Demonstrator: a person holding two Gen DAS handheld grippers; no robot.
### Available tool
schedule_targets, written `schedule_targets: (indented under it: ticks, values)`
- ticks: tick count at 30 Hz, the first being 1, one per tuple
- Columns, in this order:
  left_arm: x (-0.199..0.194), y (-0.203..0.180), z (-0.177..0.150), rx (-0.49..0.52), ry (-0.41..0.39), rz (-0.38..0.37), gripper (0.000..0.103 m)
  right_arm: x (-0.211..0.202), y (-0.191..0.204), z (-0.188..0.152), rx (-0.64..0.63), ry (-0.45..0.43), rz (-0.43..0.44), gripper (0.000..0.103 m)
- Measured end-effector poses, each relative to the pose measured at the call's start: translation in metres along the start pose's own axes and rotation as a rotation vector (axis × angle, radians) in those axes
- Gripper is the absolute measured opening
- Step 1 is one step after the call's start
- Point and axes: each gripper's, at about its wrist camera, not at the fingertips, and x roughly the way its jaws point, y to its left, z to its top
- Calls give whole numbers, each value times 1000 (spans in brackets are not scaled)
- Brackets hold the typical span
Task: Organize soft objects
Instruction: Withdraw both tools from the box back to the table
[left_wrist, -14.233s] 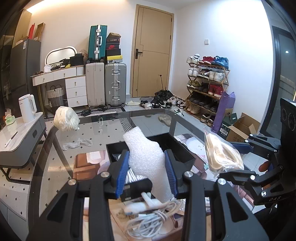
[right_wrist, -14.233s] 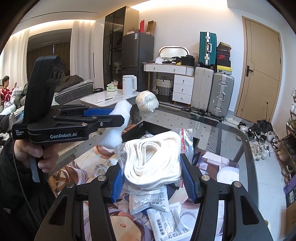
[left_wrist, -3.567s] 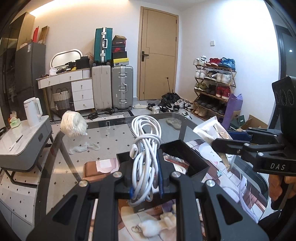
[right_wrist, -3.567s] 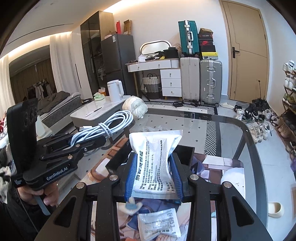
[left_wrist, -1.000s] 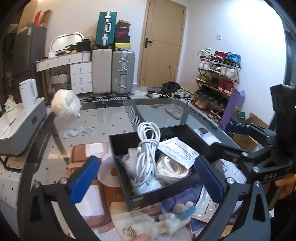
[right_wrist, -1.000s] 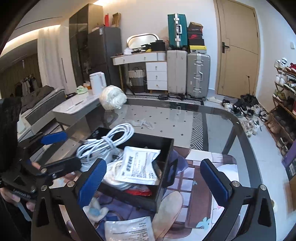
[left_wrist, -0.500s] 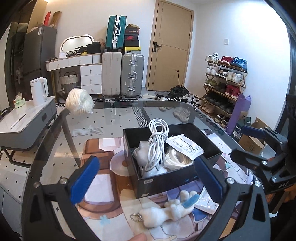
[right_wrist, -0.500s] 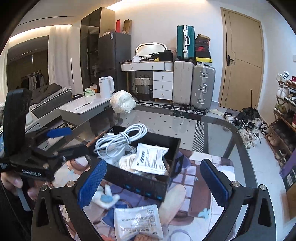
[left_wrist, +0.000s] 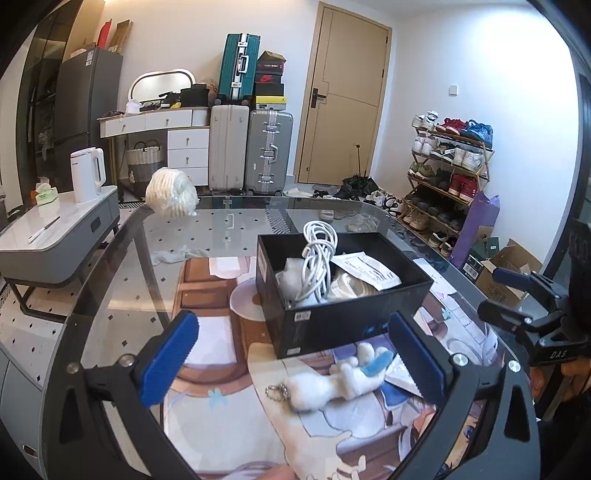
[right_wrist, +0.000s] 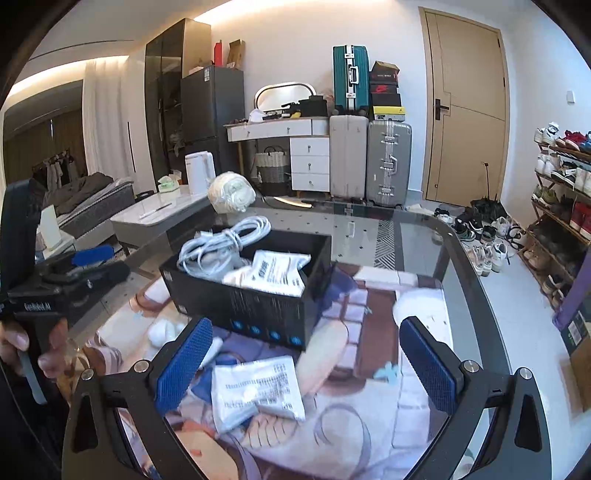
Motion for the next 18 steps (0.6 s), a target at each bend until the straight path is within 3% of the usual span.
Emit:
schedule_targets:
  ticks: [6, 13, 18]
  values:
    - [-6, -3, -14, 24, 9, -4, 103, -2, -6, -21, 31, 57, 5, 103]
    - [7, -8, -20, 34, 80, -34, 103, 12, 5, -28, 23, 123, 44, 103]
    - [12, -19, -27, 98, 114, -47, 103, 21, 12, -30, 14, 164, 60, 103]
